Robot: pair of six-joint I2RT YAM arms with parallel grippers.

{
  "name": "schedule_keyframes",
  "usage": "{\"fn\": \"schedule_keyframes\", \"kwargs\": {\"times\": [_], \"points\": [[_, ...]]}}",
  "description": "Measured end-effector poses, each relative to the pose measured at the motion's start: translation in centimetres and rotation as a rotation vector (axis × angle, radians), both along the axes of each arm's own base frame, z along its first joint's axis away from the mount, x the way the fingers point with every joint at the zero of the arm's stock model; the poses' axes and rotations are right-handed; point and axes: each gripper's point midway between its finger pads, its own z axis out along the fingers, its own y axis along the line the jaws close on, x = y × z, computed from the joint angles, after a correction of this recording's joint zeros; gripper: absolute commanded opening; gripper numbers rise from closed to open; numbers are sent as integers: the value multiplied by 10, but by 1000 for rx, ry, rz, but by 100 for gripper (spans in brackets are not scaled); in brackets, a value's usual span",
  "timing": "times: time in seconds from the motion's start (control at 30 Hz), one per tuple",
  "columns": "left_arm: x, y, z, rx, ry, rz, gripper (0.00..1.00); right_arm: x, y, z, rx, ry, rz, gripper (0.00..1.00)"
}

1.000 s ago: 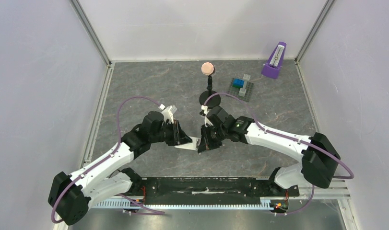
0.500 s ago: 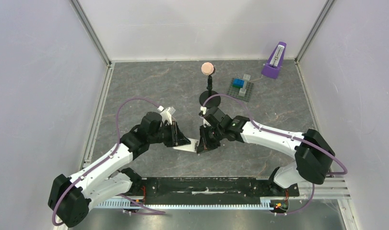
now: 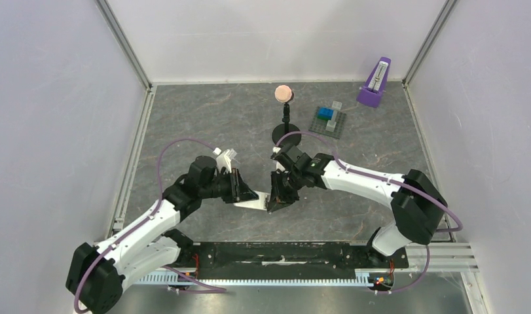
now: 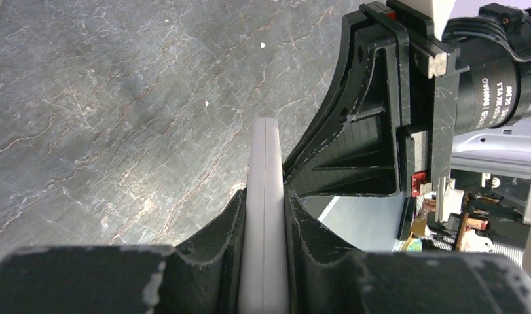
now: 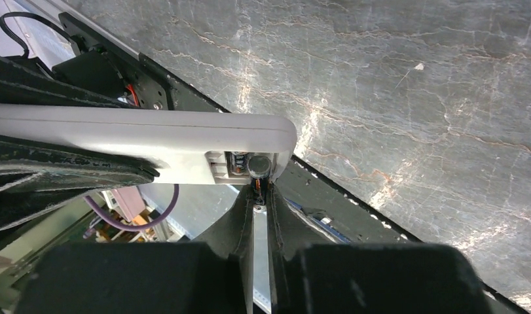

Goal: Load the batteries into the remote control
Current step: Load the battery into the remote control.

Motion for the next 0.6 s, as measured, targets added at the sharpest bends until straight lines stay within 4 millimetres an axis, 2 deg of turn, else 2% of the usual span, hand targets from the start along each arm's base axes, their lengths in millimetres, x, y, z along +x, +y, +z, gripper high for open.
{"fn": "schedule_keyframes", "kwargs": {"times": [0.1, 0.5, 0.6], "points": [[0, 0, 1, -18, -3, -1, 2, 2, -1, 1, -5, 44, -22, 15], [-7, 2, -3, -58, 51, -12, 2, 10, 3, 5, -23, 117, -58, 19], [-6, 3, -4, -59, 58, -10, 2, 9, 5, 4, -24, 137, -58, 25]]}}
